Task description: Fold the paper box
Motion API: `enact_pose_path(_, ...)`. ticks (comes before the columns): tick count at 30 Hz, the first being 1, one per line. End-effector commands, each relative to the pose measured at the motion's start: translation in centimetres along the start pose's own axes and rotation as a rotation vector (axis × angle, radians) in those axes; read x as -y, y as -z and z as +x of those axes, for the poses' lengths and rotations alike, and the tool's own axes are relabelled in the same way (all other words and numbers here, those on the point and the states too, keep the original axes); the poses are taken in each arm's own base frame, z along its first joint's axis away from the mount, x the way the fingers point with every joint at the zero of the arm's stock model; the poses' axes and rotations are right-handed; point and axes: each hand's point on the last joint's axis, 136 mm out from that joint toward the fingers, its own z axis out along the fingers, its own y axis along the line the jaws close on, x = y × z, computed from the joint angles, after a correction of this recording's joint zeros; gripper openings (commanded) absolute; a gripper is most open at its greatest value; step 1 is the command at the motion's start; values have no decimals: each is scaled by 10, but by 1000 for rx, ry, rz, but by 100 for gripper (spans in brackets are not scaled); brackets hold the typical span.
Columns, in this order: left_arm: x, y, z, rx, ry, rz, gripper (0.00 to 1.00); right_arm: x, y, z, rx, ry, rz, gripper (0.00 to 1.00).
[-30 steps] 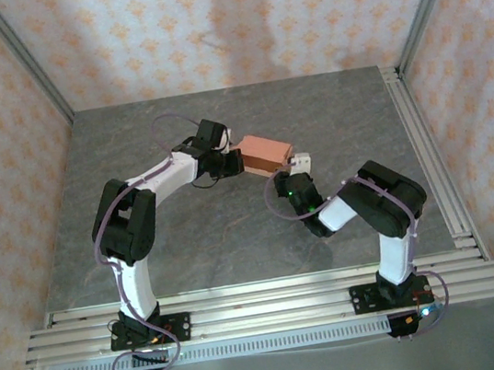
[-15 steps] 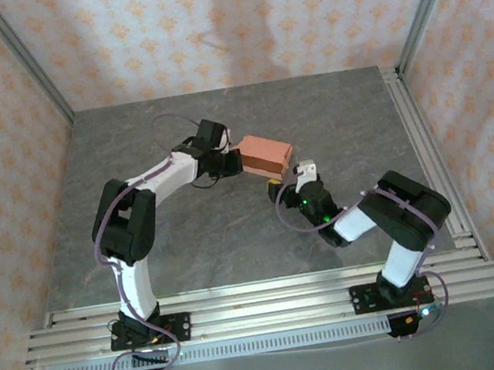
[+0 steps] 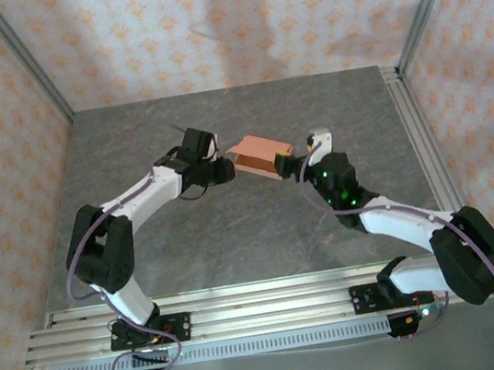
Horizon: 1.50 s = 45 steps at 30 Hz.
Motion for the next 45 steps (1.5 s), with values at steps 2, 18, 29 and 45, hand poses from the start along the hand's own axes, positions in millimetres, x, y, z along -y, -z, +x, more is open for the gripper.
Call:
enact_pose_path(2,-19,24,-5,74,18,-43,54,27,-24,-5,-142,-118,135,92)
enact_pose_path(18,-31,79,-61,324,53,-35,100,70,-99,80,-575,-25,368,90)
enact_pose_path(29,-15,27,-76,193,50,39,100,84,-98,121,-730,93,402,91)
enact_pose_path(45,-10,-65,-96,-46,-62,83,76,51,-98,64,-529,-65,214,92)
